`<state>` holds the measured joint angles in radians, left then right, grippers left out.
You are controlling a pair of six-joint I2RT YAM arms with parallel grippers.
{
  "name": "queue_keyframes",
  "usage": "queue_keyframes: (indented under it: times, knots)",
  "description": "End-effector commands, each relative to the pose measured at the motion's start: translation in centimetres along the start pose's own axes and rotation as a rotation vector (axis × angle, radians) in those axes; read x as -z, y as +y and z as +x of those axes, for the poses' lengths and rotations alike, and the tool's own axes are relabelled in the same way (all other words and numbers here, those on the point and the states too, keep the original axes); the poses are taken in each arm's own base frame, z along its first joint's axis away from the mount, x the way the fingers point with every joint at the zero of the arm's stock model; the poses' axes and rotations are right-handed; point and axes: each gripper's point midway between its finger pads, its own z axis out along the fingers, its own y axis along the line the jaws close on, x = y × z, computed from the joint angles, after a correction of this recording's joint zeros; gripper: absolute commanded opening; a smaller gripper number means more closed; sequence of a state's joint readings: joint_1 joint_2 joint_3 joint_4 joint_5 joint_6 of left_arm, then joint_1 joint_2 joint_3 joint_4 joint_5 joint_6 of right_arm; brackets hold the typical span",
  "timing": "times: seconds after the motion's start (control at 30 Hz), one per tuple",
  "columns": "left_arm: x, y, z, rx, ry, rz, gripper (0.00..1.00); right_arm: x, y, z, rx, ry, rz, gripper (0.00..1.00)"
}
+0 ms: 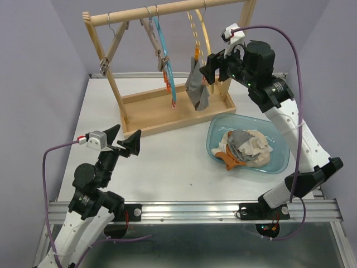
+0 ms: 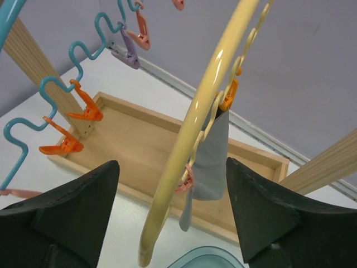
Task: Remove the underwear clipped to the hanger
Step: Pick up the hanger from the clothesline.
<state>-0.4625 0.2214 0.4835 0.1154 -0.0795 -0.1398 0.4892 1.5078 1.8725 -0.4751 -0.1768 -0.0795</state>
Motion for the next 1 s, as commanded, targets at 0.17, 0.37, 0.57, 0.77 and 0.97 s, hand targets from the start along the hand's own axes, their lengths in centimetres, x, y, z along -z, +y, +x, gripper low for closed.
queue_keyframes:
  times: [0.17,0.37,0.57,0.77,0.97]
  knots:
    - [-0.4,-0.2,-0.6,-0.003,-0.033,0.012,0.99,-1.7,-1.2,-4.0,-0.029,-0.118,0.129,0.67]
    - [-0.4,-0.2,-0.6,0.000,-0.032,0.014,0.99,-2.0,-2.1,-4.3,-0.012,-0.130,0.197,0.52]
    - [-0.4,-0.3,-0.5,0.000,-0.029,0.016,0.99,-2.5,-2.6,-4.2,0.002,-0.130,0.224,0.31]
    - [-0.4,-0.3,-0.5,-0.002,-0.029,0.016,0.99,-3.2,-2.7,-3.7,0.005,-0.118,0.225,0.01]
    - [-0.4,-0.3,-0.6,0.001,-0.030,0.020,0.99,-2.1,-1.9,-5.7,0.005,-0.171,0.181,0.01]
